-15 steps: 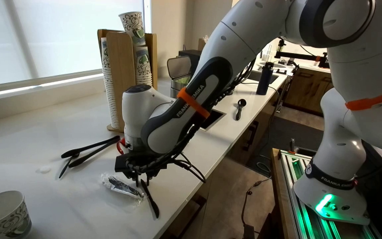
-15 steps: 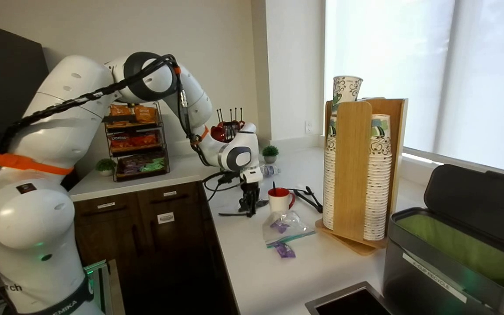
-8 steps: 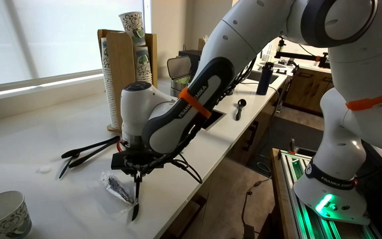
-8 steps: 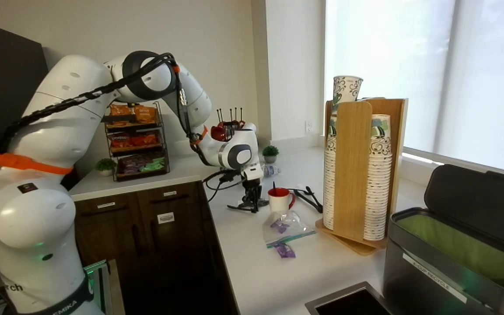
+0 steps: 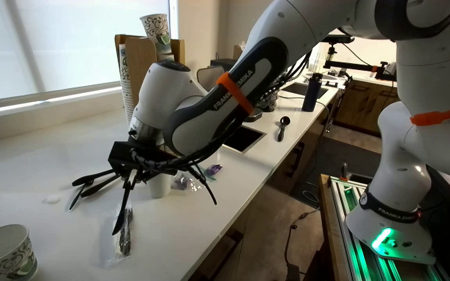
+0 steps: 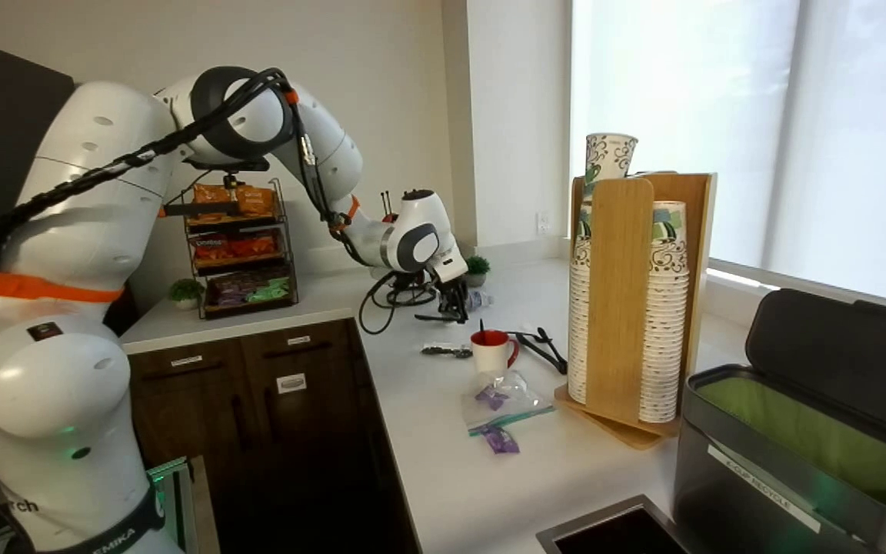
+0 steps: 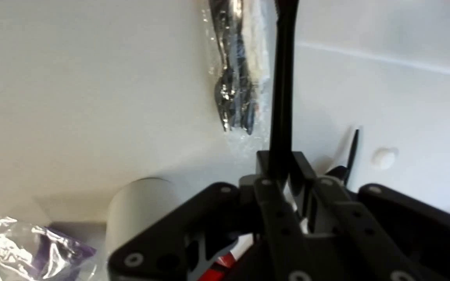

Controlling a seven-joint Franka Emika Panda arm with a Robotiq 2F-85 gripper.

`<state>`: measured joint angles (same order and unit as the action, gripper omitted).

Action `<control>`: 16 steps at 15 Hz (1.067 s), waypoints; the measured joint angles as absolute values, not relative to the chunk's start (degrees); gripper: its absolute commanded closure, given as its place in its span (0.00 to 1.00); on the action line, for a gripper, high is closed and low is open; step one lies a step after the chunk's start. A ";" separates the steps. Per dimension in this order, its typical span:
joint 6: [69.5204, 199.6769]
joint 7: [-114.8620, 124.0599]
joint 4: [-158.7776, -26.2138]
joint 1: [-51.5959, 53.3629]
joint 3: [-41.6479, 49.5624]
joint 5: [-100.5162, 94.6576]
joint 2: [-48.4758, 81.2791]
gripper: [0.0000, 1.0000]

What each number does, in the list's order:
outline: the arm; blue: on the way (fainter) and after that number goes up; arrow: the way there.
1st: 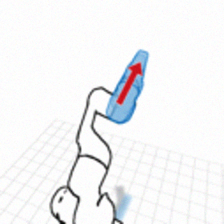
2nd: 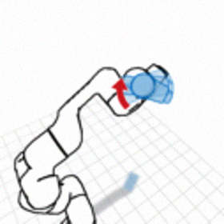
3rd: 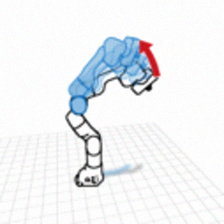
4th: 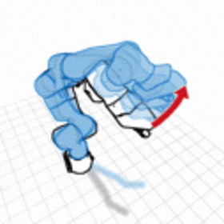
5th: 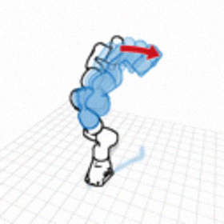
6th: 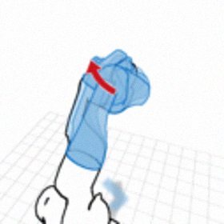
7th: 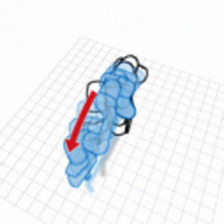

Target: Put the black knife into the mug cup

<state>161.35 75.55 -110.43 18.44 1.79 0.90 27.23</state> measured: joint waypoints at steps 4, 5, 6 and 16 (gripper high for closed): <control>168.71 71.68 -111.88 18.66 2.42 -0.55 24.53 0.96; 171.15 71.35 -112.38 19.20 3.50 -2.31 24.12 0.96; 173.22 71.31 -112.97 20.02 5.08 -4.35 23.72 0.96; 182.38 71.44 -117.52 40.76 35.96 -20.65 19.61 0.96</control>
